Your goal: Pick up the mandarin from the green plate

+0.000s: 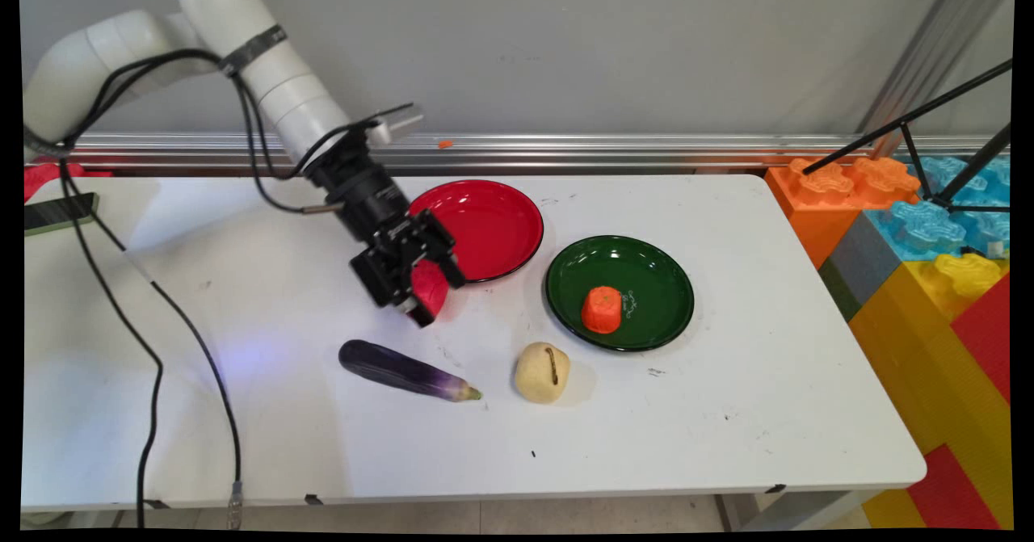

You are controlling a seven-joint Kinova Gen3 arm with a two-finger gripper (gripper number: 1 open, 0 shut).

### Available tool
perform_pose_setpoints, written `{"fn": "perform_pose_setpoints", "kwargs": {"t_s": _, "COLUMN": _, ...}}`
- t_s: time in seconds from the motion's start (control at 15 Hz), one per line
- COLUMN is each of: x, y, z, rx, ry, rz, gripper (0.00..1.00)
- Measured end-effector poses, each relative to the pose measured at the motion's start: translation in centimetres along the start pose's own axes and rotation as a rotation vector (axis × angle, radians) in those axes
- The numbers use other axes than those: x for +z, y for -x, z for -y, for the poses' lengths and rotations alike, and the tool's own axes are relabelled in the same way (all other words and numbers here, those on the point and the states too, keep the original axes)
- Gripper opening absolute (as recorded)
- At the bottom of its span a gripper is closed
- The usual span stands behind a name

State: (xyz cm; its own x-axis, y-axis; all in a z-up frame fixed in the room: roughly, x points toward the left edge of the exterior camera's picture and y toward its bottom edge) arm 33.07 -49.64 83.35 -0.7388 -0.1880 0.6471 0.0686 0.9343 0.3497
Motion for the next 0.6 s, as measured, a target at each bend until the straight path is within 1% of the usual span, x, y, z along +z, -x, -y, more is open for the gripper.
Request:
{"fn": "perform_pose_setpoints", "kwargs": {"t_s": 0.2, "x": -0.2, "y": -2.7, "z": 1.5, "rx": 0.019, "ry": -0.020, "rz": -0.028, "gripper": 1.00}}
{"fn": "perform_pose_setpoints", "kwargs": {"t_s": 0.33, "x": 0.0, "y": -4.1, "z": 2.4, "rx": 0.033, "ry": -0.031, "rz": -0.038, "gripper": 1.00}}
{"fn": "perform_pose_setpoints", "kwargs": {"t_s": 0.47, "x": 0.5, "y": -5.8, "z": 3.8, "rx": 0.057, "ry": -0.047, "rz": -0.046, "gripper": 1.00}}
{"fn": "perform_pose_setpoints", "kwargs": {"t_s": 0.6, "x": 1.0, "y": -6.8, "z": 4.8, "rx": 0.071, "ry": -0.059, "rz": -0.050, "gripper": 1.00}}
